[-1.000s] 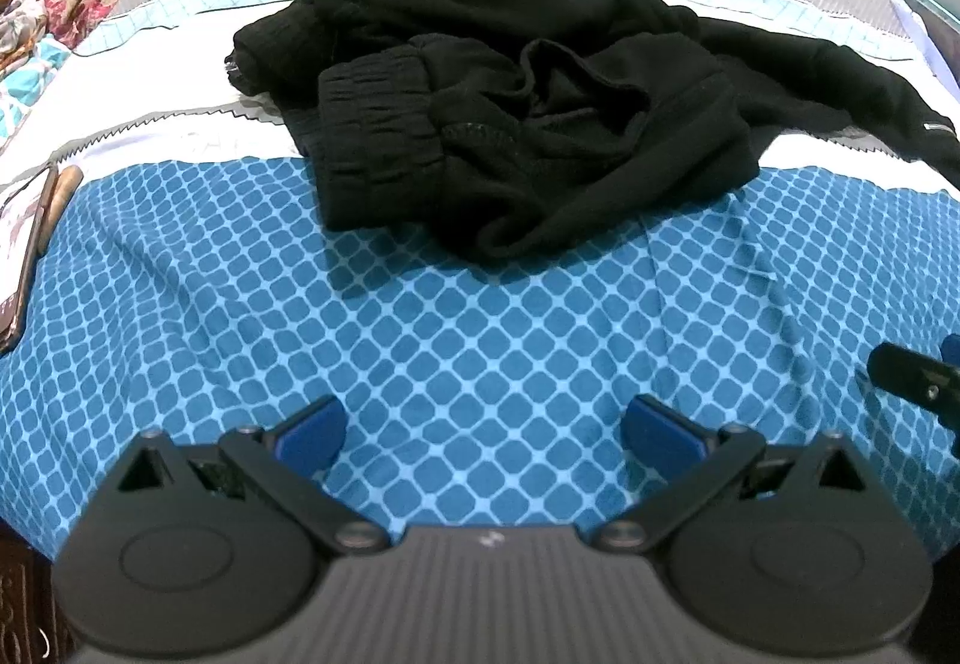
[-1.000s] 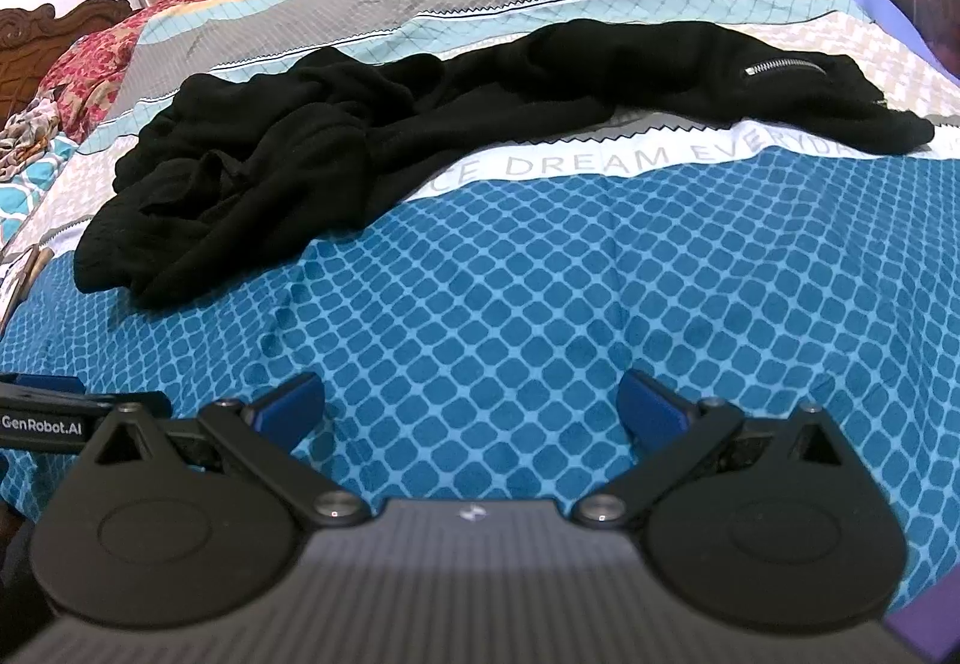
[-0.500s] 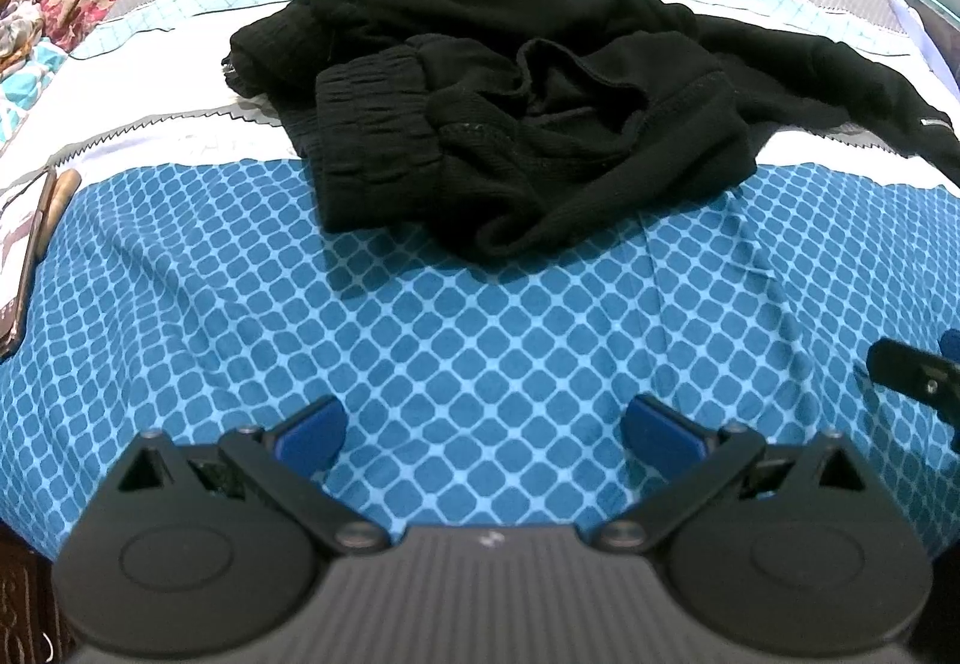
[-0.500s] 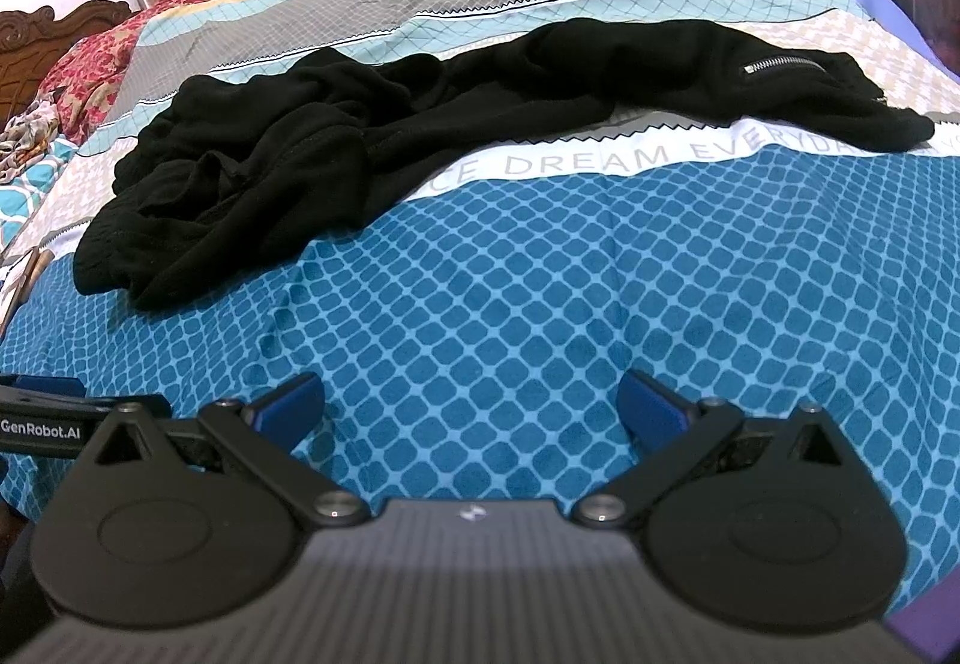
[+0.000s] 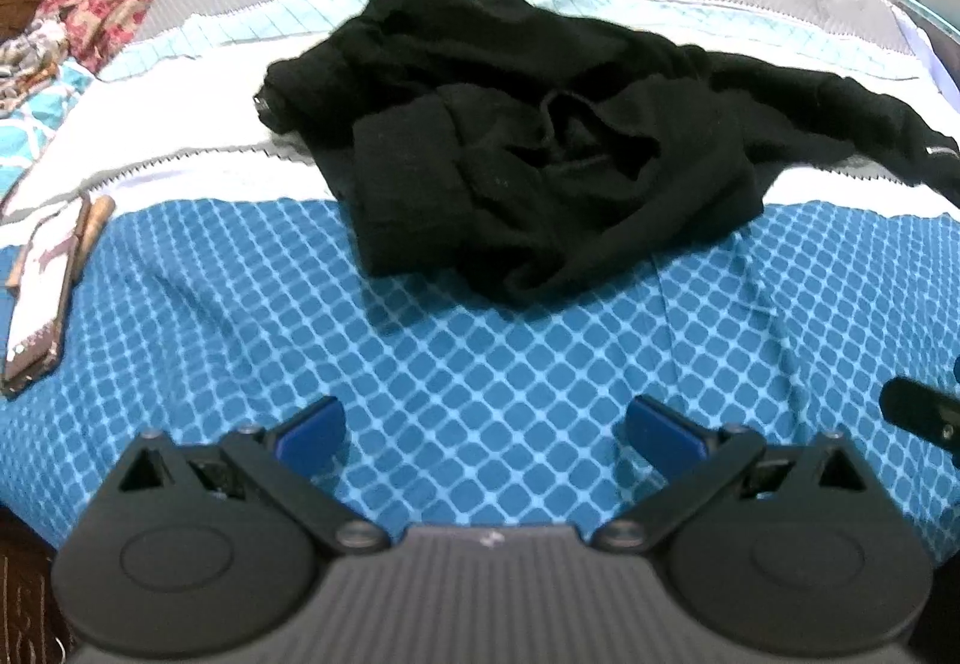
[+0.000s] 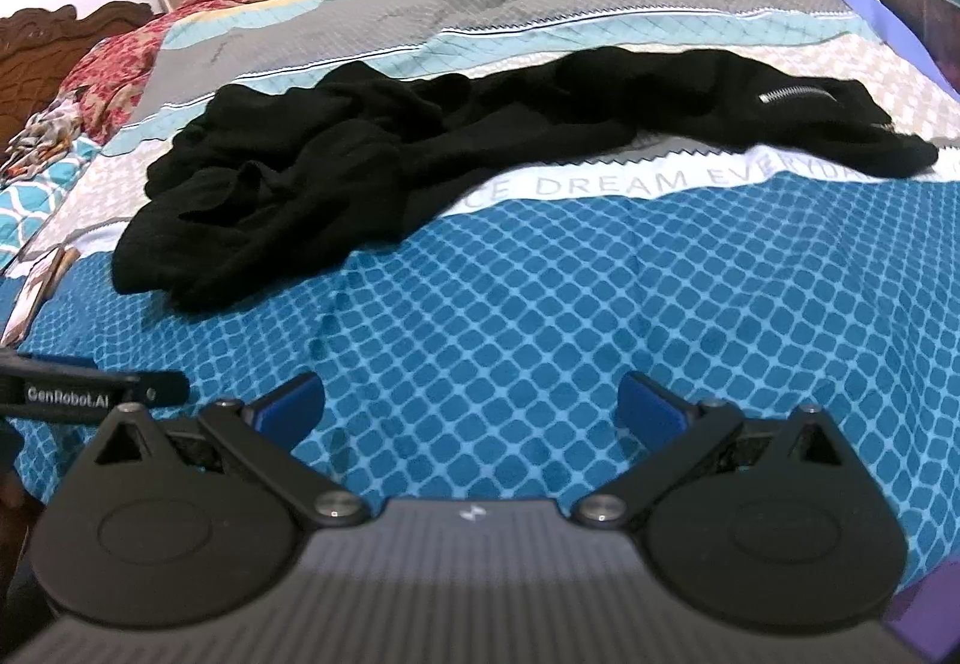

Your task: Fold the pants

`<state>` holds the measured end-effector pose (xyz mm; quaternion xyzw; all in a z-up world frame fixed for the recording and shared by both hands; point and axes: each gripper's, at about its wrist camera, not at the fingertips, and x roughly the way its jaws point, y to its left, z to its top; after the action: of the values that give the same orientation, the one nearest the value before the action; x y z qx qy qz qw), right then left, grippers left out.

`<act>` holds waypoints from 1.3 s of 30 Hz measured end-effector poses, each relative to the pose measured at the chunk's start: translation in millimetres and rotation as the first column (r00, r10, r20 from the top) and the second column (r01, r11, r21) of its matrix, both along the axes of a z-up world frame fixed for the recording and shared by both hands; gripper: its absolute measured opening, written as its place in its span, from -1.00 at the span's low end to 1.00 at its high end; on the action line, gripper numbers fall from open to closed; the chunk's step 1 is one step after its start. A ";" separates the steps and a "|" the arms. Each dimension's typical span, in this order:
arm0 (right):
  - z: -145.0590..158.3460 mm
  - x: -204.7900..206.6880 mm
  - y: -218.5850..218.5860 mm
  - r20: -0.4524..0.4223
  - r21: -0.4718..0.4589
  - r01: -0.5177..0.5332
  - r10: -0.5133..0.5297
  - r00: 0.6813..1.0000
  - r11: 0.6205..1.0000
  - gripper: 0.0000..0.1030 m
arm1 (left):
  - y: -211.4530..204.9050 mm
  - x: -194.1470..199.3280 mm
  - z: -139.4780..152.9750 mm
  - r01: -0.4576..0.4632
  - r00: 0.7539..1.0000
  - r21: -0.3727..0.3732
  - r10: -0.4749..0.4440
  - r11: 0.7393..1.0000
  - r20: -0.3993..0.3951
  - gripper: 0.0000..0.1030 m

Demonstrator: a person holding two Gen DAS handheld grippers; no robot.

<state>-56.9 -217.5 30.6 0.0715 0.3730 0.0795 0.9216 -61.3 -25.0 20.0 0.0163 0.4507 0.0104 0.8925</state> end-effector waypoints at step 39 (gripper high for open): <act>-3.4 -3.9 -20.5 0.009 0.068 0.109 -0.109 0.994 0.992 0.98 | 12.4 -5.9 -2.1 -0.023 0.998 0.017 0.024 1.000 -0.053 1.00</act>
<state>-60.8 -238.0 27.1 0.1222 0.3599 0.0421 0.9240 -67.2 -12.6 17.9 0.0186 0.4744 0.0240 0.8798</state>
